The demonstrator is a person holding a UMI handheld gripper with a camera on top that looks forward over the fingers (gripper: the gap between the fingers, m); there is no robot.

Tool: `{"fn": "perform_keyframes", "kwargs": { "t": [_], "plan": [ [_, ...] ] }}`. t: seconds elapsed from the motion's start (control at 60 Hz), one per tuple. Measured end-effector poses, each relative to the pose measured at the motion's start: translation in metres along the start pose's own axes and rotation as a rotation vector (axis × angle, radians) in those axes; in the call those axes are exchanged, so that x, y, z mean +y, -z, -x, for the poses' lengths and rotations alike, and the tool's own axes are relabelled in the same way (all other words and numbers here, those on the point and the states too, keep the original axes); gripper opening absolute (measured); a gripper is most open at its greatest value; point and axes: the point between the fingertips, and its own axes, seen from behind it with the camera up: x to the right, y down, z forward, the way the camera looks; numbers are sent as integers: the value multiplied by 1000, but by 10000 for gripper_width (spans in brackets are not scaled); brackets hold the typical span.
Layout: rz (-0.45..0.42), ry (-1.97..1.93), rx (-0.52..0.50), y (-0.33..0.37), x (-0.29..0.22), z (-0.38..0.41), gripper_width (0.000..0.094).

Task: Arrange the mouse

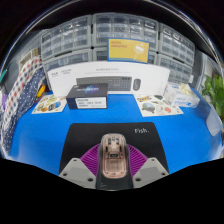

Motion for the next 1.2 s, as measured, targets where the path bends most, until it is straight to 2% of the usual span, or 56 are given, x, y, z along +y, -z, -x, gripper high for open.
{"fn": "perform_keyframes", "kwargs": {
  "t": [0.033,0.05,0.067,0.2,0.283,0.35,0.583,0.717,0.983,1.2],
  "plan": [
    [-2,7,-1,1,0,0,365],
    [-3,11,1,1,0,0,424],
    [-3,15,3,1,0,0,386],
    [-1,6,15,2,0,-2,479],
    [21,0,51,6,0,-11,728],
    [12,-7,61,16,-9,-14,881],
    [-105,-75,68,111,-66,-10,863],
    [-162,-42,65,175,-80,-2,869],
    [-217,-9,45,271,-66,-4,870],
    [-236,-7,13,319,-32,-19,867]
  ]
}}
